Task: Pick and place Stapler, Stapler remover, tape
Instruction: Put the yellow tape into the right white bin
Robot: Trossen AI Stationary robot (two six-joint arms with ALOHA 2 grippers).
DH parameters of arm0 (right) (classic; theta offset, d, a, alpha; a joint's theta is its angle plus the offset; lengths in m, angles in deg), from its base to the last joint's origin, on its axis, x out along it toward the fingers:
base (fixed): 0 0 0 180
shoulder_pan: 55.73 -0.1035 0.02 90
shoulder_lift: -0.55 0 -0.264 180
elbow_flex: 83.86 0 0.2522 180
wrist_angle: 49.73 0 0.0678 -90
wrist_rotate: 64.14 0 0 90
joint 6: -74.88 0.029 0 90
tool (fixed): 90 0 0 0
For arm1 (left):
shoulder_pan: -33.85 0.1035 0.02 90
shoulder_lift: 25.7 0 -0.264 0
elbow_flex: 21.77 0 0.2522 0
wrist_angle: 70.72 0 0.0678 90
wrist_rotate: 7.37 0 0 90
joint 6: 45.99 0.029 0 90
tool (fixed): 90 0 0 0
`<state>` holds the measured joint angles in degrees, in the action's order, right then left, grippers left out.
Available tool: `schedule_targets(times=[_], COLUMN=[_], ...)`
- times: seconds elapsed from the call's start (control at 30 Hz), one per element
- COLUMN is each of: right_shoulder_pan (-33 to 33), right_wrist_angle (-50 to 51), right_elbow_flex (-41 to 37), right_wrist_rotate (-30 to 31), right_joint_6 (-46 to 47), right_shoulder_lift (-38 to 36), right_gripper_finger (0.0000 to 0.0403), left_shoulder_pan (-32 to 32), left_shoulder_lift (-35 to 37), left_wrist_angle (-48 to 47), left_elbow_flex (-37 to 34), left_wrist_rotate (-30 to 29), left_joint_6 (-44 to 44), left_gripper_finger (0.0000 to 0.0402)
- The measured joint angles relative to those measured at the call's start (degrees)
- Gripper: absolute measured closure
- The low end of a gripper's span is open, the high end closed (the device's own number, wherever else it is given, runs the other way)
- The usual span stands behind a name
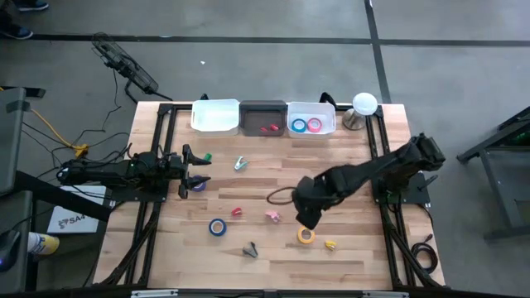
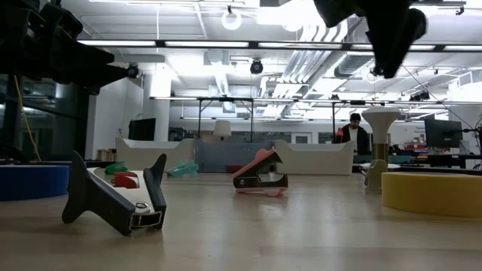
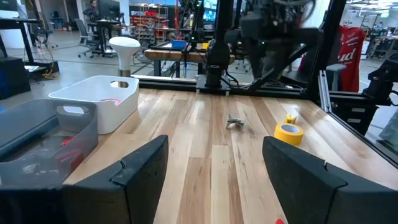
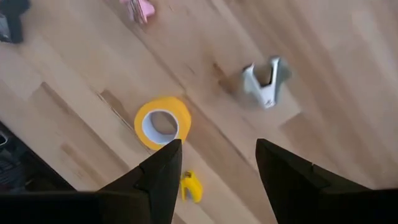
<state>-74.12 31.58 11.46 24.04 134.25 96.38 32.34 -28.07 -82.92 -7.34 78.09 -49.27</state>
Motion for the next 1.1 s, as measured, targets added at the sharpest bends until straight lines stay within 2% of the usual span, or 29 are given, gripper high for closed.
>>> schedule_targets(times=[0.37, 0.7, 0.83, 1.1], right_shoulder_pan=[-4.90, -5.31, -5.33, -5.33], right_wrist_angle=[-0.91, -3.15, -3.56, -6.47], right_elbow_flex=[0.00, 0.00, 0.00, 0.00], right_wrist_rotate=[-1.61, -3.08, -5.46, -5.40], right_joint_6=[12.22, 14.36, 14.38, 14.38], right_shoulder_lift=[7.86, 11.99, 12.86, 14.15], right_gripper_finger=[0.0206, 0.0206, 0.0206, 0.0206], left_shoulder_pan=[0.01, -0.01, 0.00, 0.00], left_shoulder_lift=[-0.02, -0.02, -0.02, 0.00], left_wrist_angle=[-0.01, 0.00, 0.00, 0.00], left_elbow_flex=[0.00, 0.00, 0.00, 0.00], left_wrist_rotate=[0.00, 0.00, 0.00, 0.00], left_joint_6=[0.00, 0.00, 0.00, 0.00], left_gripper_finger=[0.0143, 0.0143, 0.0143, 0.0143])
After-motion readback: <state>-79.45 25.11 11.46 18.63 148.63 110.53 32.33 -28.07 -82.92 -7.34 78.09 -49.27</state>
